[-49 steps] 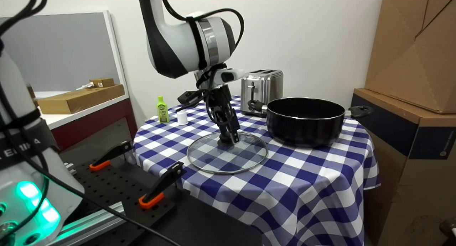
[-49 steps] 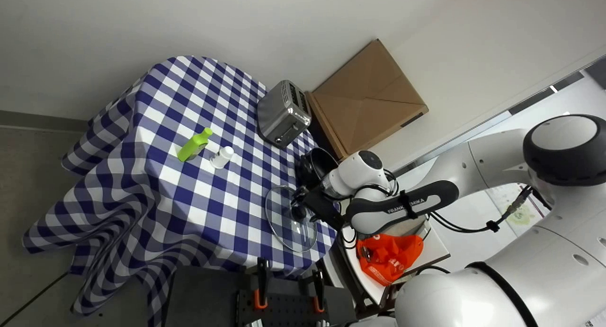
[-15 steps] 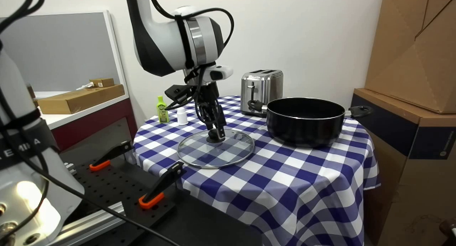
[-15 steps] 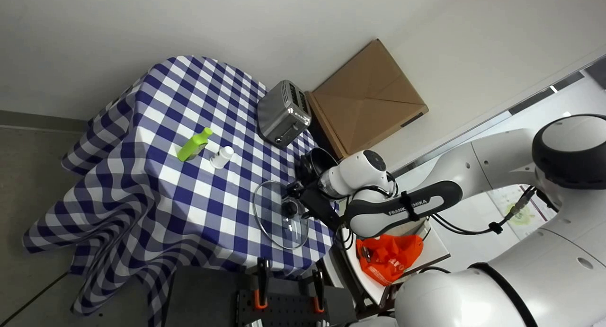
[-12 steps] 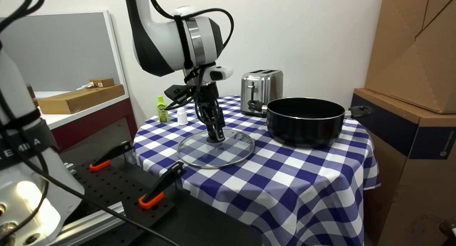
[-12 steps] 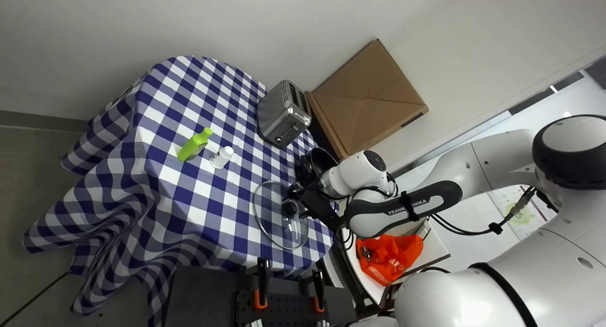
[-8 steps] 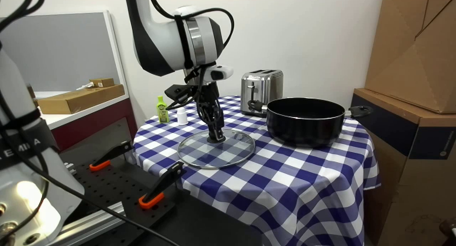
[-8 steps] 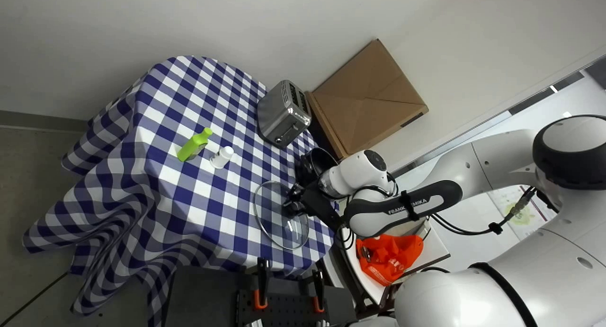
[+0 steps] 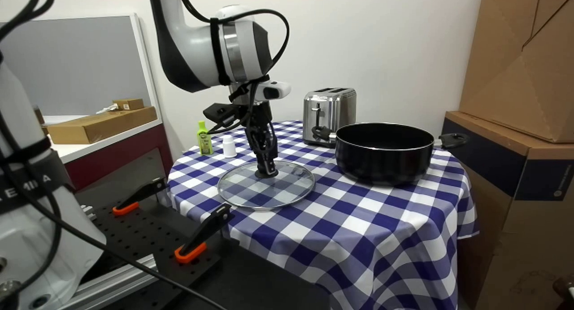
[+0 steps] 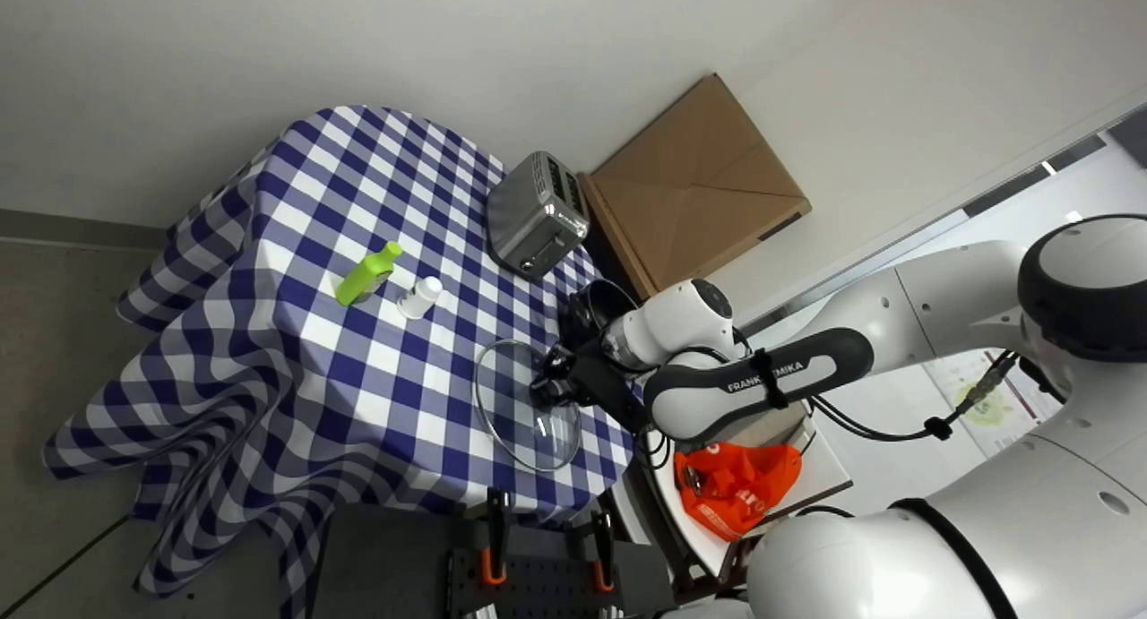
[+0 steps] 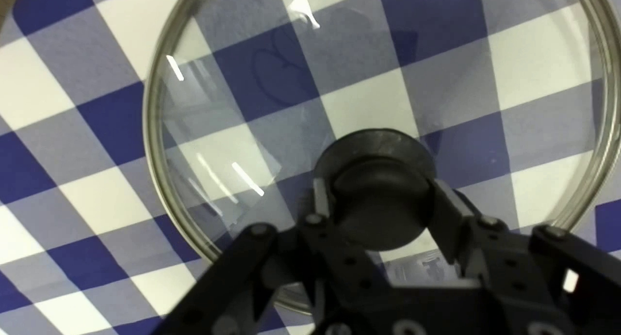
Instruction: Pick up lid and close the pot
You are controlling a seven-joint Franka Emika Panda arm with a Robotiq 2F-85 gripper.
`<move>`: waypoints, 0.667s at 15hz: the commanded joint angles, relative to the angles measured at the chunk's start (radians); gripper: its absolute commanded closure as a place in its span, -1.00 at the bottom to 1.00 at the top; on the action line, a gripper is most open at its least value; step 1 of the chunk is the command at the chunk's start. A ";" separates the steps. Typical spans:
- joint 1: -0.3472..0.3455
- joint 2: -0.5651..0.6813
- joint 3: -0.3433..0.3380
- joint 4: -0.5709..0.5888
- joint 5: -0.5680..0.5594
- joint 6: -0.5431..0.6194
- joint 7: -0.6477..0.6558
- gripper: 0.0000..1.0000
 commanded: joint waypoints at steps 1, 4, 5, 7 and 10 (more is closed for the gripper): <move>-0.077 -0.132 0.131 -0.094 0.166 -0.023 -0.179 0.50; -0.152 -0.204 0.262 -0.128 0.316 -0.042 -0.288 0.50; -0.171 -0.226 0.302 -0.131 0.370 -0.055 -0.322 0.50; -0.208 -0.263 0.363 -0.126 0.479 -0.077 -0.401 0.50; -0.239 -0.322 0.424 -0.087 0.665 -0.145 -0.542 0.50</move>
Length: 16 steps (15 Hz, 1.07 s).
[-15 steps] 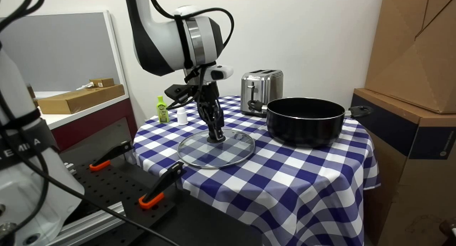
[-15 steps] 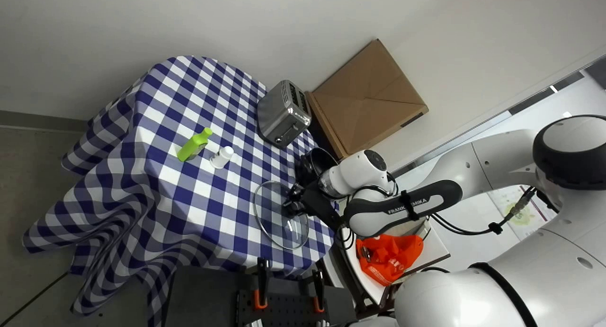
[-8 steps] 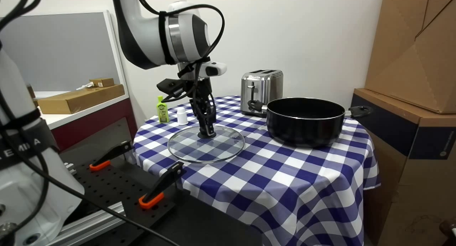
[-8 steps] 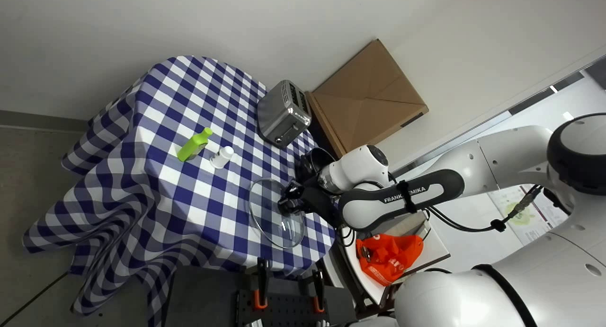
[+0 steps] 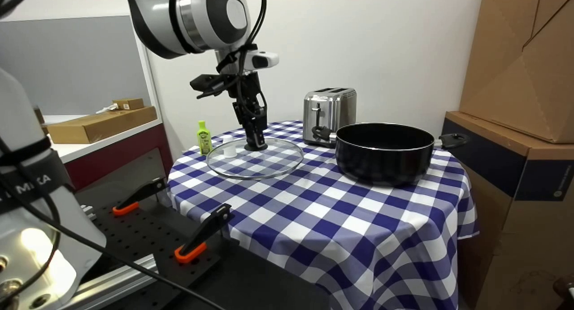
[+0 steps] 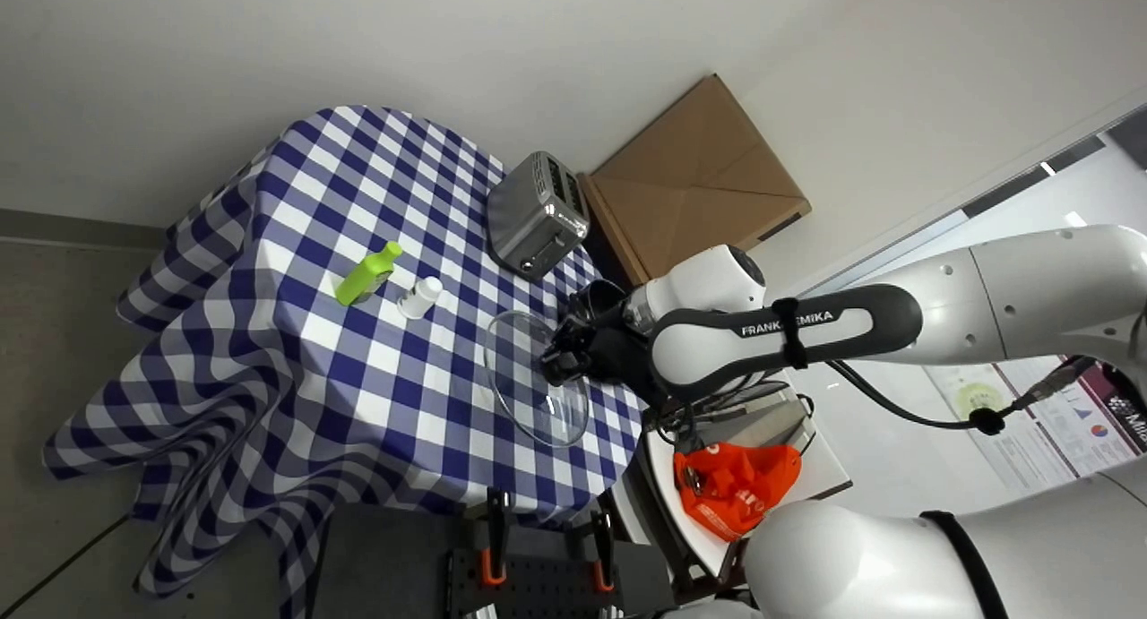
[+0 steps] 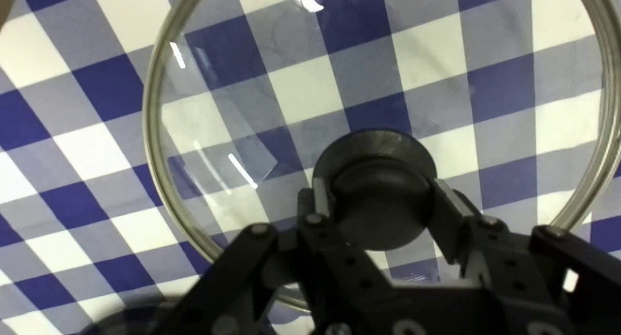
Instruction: Pick up lid and close the pot
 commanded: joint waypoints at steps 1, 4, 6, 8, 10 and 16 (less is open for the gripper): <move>-0.036 -0.129 0.071 0.025 0.211 -0.090 -0.176 0.50; 0.285 -0.234 -0.229 0.072 0.357 -0.197 -0.292 0.50; 0.363 -0.314 -0.312 0.108 0.370 -0.300 -0.310 0.50; 0.401 -0.367 -0.359 0.152 0.340 -0.387 -0.289 0.50; 0.408 -0.397 -0.386 0.199 0.317 -0.453 -0.266 0.50; 0.363 -0.347 -0.463 0.316 0.254 -0.499 -0.263 0.50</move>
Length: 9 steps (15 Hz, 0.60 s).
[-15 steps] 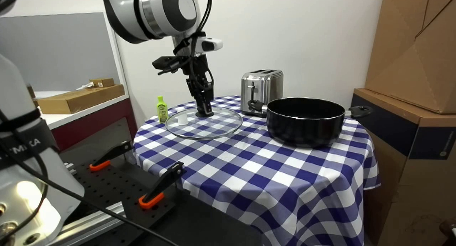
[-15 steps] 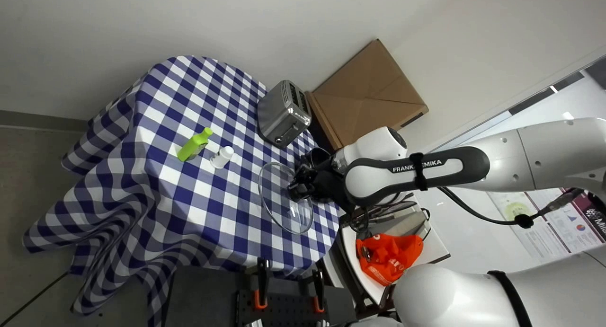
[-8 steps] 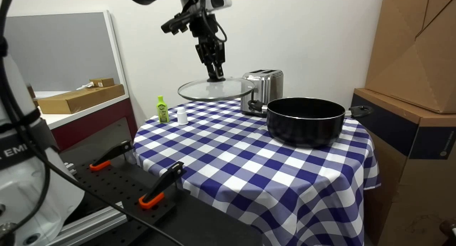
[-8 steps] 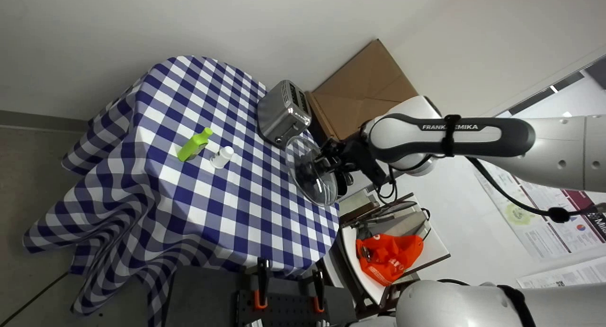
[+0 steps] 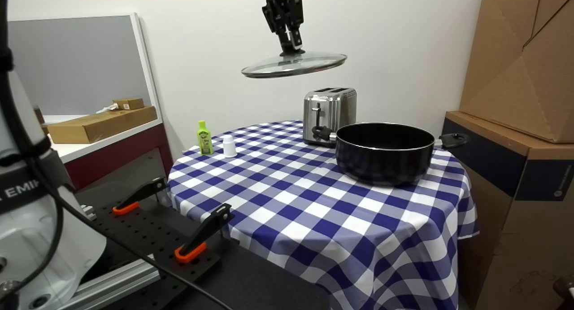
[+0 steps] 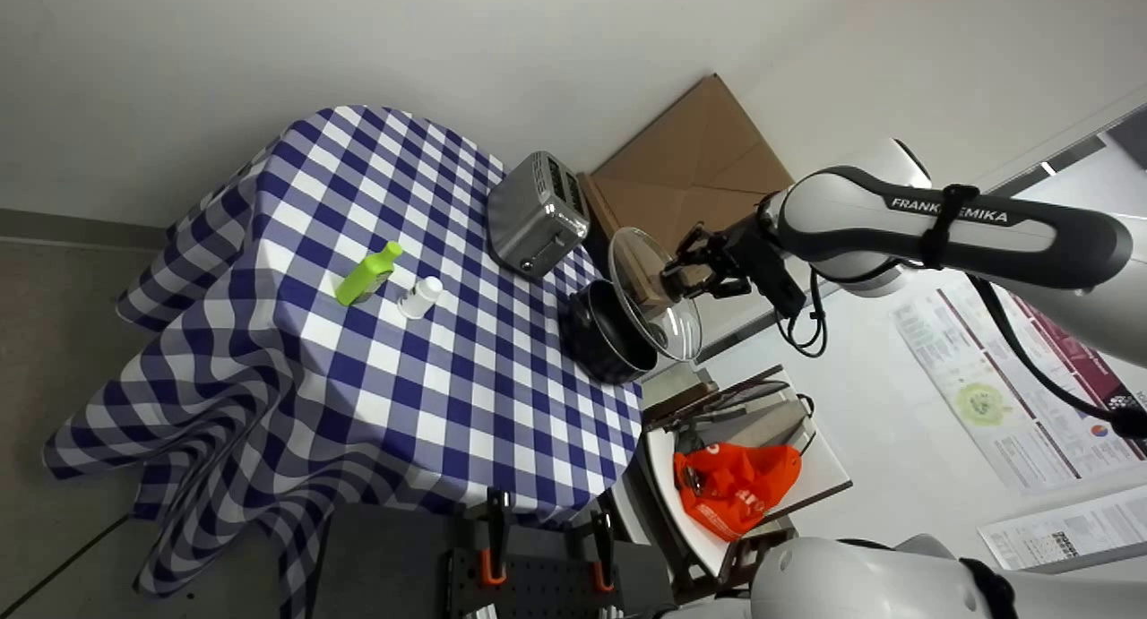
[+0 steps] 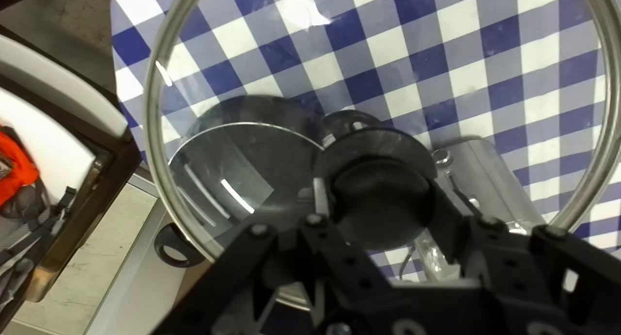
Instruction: Pick up lid and close the pot
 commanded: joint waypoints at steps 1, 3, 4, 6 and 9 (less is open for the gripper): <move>-0.024 0.069 -0.058 0.097 -0.047 -0.021 0.003 0.50; -0.039 0.128 -0.095 0.149 -0.068 -0.015 -0.006 0.50; -0.043 0.166 -0.115 0.183 -0.073 -0.018 -0.014 0.50; -0.042 0.234 -0.152 0.248 -0.083 -0.024 -0.021 0.50; -0.026 0.336 -0.201 0.349 -0.076 -0.032 -0.035 0.50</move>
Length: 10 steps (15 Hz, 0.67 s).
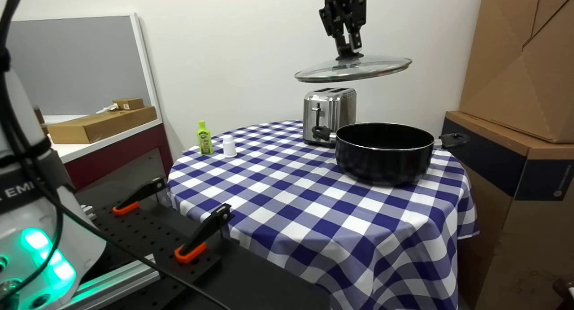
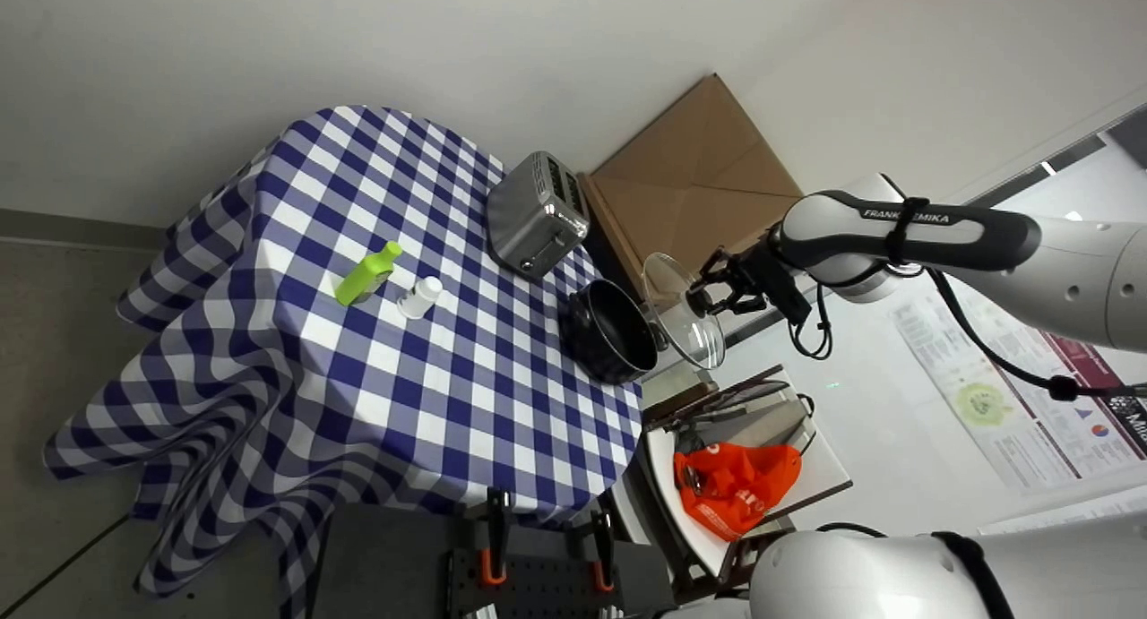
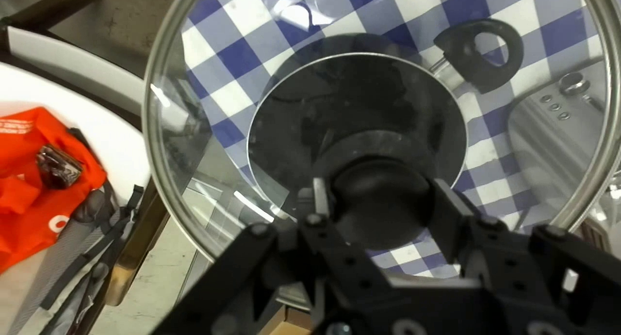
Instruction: Pick up lid and close the pot
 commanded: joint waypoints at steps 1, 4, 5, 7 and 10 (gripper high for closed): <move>0.027 0.136 -0.052 0.170 -0.004 -0.035 -0.026 0.50; 0.045 0.223 -0.083 0.254 0.010 -0.037 -0.040 0.50; 0.051 0.250 -0.092 0.279 0.014 -0.035 -0.043 0.50; 0.063 0.300 -0.104 0.321 0.023 -0.036 -0.052 0.50; 0.077 0.362 -0.118 0.368 0.038 -0.036 -0.064 0.50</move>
